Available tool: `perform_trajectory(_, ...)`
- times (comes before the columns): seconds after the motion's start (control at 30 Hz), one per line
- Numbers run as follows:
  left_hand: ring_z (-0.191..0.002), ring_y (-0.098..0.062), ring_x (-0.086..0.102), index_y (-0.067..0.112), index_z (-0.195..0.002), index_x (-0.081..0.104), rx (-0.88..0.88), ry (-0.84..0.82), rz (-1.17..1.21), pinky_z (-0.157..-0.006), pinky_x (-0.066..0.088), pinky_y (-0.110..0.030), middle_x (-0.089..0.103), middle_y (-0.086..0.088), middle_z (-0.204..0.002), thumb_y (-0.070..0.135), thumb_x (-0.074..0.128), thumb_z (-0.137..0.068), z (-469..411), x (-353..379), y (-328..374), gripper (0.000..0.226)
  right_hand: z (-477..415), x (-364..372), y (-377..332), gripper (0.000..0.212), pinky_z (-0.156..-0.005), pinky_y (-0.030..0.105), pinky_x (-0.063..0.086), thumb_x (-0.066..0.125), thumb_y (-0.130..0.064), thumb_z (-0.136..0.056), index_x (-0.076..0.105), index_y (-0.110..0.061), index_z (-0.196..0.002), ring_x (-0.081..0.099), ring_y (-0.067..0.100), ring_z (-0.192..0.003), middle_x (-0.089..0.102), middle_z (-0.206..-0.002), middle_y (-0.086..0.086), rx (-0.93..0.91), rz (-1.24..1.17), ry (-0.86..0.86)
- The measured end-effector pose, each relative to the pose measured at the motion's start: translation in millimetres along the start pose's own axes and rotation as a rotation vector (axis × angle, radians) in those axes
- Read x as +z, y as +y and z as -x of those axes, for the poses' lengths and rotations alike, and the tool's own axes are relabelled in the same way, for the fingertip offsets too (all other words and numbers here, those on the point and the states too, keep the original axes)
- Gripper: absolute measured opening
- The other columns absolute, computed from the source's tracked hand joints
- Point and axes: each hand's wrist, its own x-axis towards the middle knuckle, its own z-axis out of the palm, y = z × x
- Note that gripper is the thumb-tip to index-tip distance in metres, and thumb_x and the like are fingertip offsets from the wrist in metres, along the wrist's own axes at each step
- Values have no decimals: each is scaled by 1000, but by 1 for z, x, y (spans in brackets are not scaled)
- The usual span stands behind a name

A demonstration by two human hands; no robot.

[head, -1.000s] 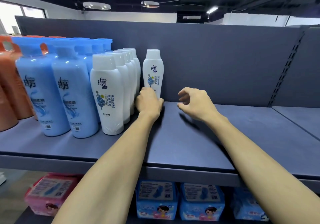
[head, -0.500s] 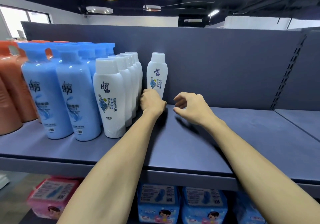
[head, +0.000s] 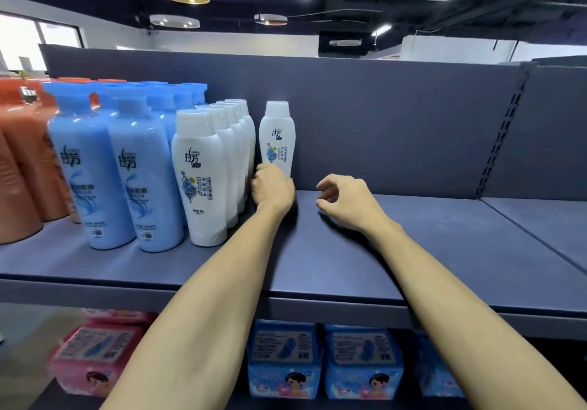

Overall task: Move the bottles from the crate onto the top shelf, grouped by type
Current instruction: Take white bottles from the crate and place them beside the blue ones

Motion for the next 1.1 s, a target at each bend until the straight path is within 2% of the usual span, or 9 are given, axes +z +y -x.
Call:
perform_trajectory(0.1, -119, -36, 56, -6, -127, 41, -1, -15, -3, -93, 47, -40, 55, -21, -129, 25, 67, -90, 0, -2, 0, 54, -2, 1, 3, 28, -89, 29, 54, 66, -20, -85, 67, -20, -113, 66, 8, -87, 72, -94, -8, 3, 26, 6)
perform_trajectory(0.23, -117, -37, 57, -6, -126, 42, 20, -40, -42, -89, 49, -39, 56, -20, -128, 15, 61, -92, 7, -9, -3, 45, -1, -3, 6, 27, -89, 31, 55, 65, -20, -84, 66, -21, -111, 66, 7, -85, 72, -93, -9, -2, 54, 27)
perform_trajectory(0.3, -114, -37, 59, -5, -124, 42, 53, -43, -74, -86, 50, -39, 57, -20, -125, 18, 63, -91, 14, -16, -6, 45, 1, -5, 6, 26, -89, 33, 55, 67, -21, -84, 66, -20, -110, 66, 9, -87, 71, -94, -8, 5, 79, 34)
perform_trajectory(0.43, -112, -39, 59, -2, -121, 44, 188, -53, -165, -83, 49, -40, 58, -21, -122, 20, 62, -91, 27, -36, -13, 41, 8, -11, -4, 27, -90, 37, 55, 67, -23, -84, 67, -19, -111, 66, 14, -92, 71, -98, -7, 16, 121, 40)
perform_trajectory(0.6, -104, -38, 60, 4, -116, 51, 451, -72, -348, -75, 44, -37, 59, -18, -116, 25, 57, -91, 45, -62, -20, 33, 17, -18, -33, 35, -92, 38, 53, 66, -28, -87, 62, -21, -122, 64, 19, -106, 69, -117, -4, 26, 271, 24)
perform_trajectory(0.73, -96, -36, 61, 11, -99, 52, 630, -42, -458, -66, 36, -34, 61, -13, -110, 19, 58, -87, 64, -79, -26, 15, 29, -25, -60, 35, -91, 38, 53, 63, -29, -88, 60, -21, -122, 63, 23, -107, 68, -118, -2, 20, 373, 20)
perform_trajectory(0.9, -87, -33, 60, 16, -85, 39, 754, 11, -467, -61, 35, -33, 61, -10, -99, 22, 57, -85, 80, -99, -37, 19, 52, -35, -85, 35, -89, 39, 53, 60, -31, -88, 60, -22, -122, 64, 25, -105, 68, -117, 1, 11, 477, 23)
perform_trajectory(1.1, -84, -31, 59, 15, -85, 38, 801, 35, -441, -61, 33, -32, 62, -7, -93, 22, 55, -88, 102, -120, -44, 18, 93, -43, -111, 35, -87, 38, 53, 61, -34, -89, 59, -21, -122, 64, 23, -101, 68, -114, 0, 43, 541, 7)
